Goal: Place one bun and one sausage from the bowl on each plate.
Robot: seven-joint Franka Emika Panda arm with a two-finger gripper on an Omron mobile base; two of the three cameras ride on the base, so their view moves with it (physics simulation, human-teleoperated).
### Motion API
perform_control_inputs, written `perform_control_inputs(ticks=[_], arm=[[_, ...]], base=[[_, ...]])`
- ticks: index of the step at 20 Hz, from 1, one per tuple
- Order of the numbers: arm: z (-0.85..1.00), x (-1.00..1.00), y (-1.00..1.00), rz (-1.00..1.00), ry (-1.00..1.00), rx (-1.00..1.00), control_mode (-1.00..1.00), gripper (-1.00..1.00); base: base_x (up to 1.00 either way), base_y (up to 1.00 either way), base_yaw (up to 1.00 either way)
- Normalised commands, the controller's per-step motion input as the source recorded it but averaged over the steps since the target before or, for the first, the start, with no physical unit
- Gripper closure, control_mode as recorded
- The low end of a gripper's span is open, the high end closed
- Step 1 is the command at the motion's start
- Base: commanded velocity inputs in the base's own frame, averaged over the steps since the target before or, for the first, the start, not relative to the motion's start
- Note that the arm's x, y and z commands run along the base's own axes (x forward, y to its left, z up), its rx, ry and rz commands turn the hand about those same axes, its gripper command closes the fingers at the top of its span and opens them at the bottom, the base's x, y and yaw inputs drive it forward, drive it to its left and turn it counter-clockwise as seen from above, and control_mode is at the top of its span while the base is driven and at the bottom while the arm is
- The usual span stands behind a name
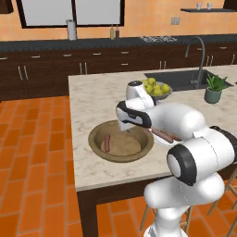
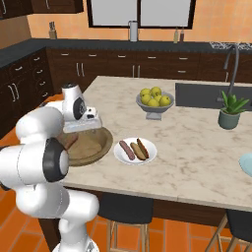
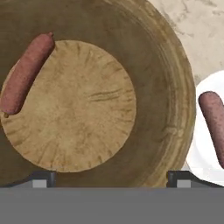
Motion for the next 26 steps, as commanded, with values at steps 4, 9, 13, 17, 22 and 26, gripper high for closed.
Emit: perform_control_inputs(ticks=[4, 9, 13, 17, 22, 26], arm=[[-0.84, 0.03, 0.33, 0.00, 0.27, 0.14, -1.00, -1.00], [-0.41, 0.00, 0.17, 0.01, 0.04, 0.22, -1.00, -1.00], [-0.04, 0.00, 0.83, 0.00, -0.13, 0.05, -1.00, -1.00], [-0.23, 0.00, 0.50, 0.00, -0.13, 0.07, -1.00, -1.00], [-0.53, 0.17, 0.04, 0.00, -0.08, 0.00, -1.00, -1.00], [-0.46, 0.19, 0.10, 0.00, -0.02, 0.00, -1.00, -1.00]], base=[[0.00, 0.00, 0.00], [0.00, 0.00, 0.00], [0.00, 0.00, 0.00], [0.00, 0.00, 0.00], [0.00, 0.00, 0.00], [0.00, 0.00, 0.00]])
